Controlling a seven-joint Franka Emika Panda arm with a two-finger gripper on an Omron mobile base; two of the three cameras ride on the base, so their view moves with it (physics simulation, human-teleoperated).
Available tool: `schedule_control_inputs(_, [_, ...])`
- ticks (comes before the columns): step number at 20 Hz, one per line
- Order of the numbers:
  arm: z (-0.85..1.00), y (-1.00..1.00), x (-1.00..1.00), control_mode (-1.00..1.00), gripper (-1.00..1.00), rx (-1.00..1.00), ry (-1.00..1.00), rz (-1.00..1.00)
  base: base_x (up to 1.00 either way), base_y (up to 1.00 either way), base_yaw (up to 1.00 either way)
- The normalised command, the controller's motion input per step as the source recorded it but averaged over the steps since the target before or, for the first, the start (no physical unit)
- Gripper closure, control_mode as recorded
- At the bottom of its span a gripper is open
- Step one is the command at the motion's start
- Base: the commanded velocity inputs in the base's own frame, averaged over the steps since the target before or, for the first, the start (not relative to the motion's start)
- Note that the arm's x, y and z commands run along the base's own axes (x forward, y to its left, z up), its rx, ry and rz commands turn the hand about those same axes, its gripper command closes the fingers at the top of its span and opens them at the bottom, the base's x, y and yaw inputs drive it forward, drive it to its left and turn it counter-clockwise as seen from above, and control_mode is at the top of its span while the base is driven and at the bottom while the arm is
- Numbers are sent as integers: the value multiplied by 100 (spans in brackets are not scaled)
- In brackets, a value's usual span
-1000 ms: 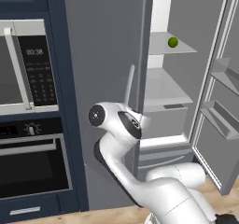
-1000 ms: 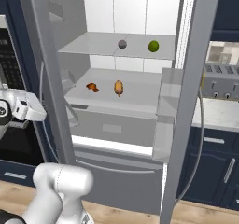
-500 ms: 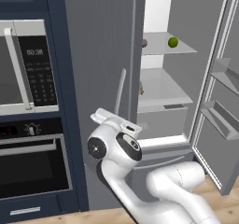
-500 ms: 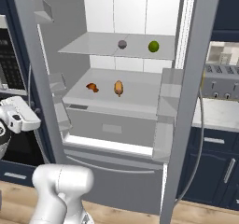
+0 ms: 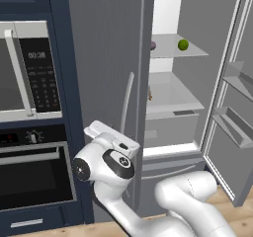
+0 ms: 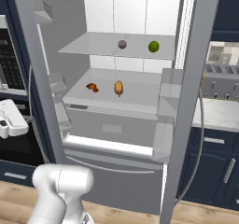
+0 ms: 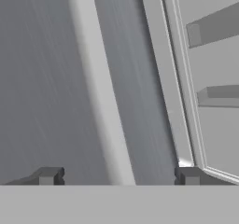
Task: Gather the eggplant and lime from the fridge and place them on a tray on the dining counter. Then gather the chicken drumsticks from the fridge and place them on the other tray.
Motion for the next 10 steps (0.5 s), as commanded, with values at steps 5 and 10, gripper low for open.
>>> schedule_control_inputs(5, [13,-27,-44,-100,-100,17,0,0,0,0,0])
schedule_control_inputs(10, [4,-59,-2,-100,-100,38,0,3,0,0,0])
